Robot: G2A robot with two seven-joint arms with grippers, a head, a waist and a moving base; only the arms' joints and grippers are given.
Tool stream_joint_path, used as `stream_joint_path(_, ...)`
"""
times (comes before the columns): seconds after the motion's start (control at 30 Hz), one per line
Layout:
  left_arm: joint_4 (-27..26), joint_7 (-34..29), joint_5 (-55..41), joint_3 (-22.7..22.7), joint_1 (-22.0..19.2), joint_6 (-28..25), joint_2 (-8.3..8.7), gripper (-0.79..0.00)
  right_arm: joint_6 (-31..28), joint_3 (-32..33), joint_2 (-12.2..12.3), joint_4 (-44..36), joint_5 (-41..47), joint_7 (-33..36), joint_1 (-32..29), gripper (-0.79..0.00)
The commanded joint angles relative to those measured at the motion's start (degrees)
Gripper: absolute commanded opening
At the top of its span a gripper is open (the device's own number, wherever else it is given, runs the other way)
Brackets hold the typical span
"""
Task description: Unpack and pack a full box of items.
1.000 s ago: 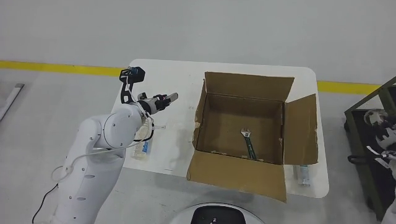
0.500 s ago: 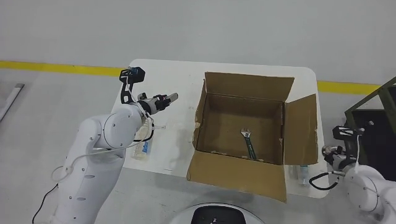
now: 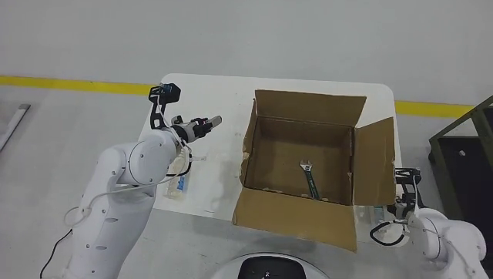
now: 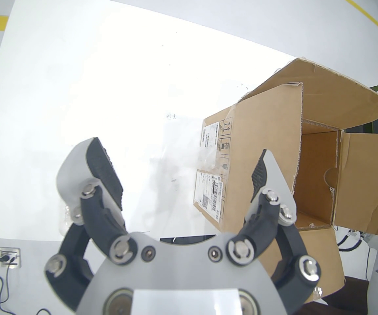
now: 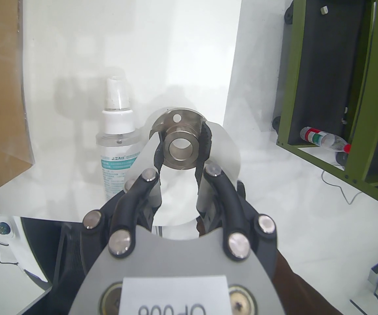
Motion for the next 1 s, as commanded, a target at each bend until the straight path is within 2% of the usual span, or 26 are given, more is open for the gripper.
stream_joint_path(0.0, 0.00, 0.00, 0.00, 0.00, 0.00, 0.00, 0.00, 0.000, -0.07, -0.33, 0.07, 0.66, -0.25, -0.20, 0.07, -0.785)
stream_joint_path(0.17, 0.00, 0.00, 0.00, 0.00, 0.00, 0.00, 0.00, 0.000, -0.11, -1.08, 0.23, 1.72, -0.76, -0.36, 0.26, -0.720)
stream_joint_path(0.23, 0.00, 0.00, 0.00, 0.00, 0.00, 0.00, 0.00, 0.000, -0.18, -1.25, 0.30, 1.86, -0.85, -0.28, 0.25, -0.622)
stream_joint_path(0.3, 0.00, 0.00, 0.00, 0.00, 0.00, 0.00, 0.00, 0.000, -0.24, -1.34, 0.37, 1.88, -0.85, -0.24, 0.28, -0.576)
stream_joint_path(0.33, 0.00, 0.00, 0.00, 0.00, 0.00, 0.00, 0.00, 0.000, -0.13, -1.32, 0.40, 1.88, -0.83, -0.33, 0.31, -0.511)
stream_joint_path(0.53, 0.00, 0.00, 0.00, 0.00, 0.00, 0.00, 0.00, 0.000, -0.16, -1.11, 0.63, 1.23, -0.51, 0.06, 0.49, -0.428)
stream_joint_path(0.63, 0.00, 0.00, 0.00, 0.00, 0.00, 0.00, 0.00, 0.000, 0.94, 0.20, 0.72, -1.21, 0.91, -0.16, 0.71, -0.443)
stream_joint_path(0.7, 0.00, 0.00, 0.00, 0.00, 0.00, 0.00, 0.00, 0.000, 2.68, 2.72, 0.78, -5.27, 3.54, -0.51, 1.28, -0.480)
stream_joint_path(0.77, 0.00, 0.00, 0.00, 0.00, 0.00, 0.00, 0.00, 0.000, 3.60, 5.61, 0.93, -10.54, 6.25, -1.02, 2.23, -0.619)
stream_joint_path(0.8, 0.00, 0.00, 0.00, 0.00, 0.00, 0.00, 0.00, 0.000, 4.32, 7.04, 0.96, -12.74, 8.38, -1.47, 2.91, -0.650)
stream_joint_path(0.83, 0.00, 0.00, 0.00, 0.00, 0.00, 0.00, 0.00, 0.000, 5.01, 8.51, 1.00, -15.45, 10.96, -2.47, 4.03, -0.760)
stream_joint_path(0.87, 0.00, 0.00, 0.00, 0.00, 0.00, 0.00, 0.00, 0.000, 5.10, 9.70, 1.06, -17.23, 13.23, -2.97, 4.74, -0.785)
stream_joint_path(0.97, 0.00, 0.00, 0.00, 0.00, 0.00, 0.00, 0.00, 0.000, 6.73, 12.15, 1.14, -22.67, 20.18, -5.20, 7.25, -0.785)
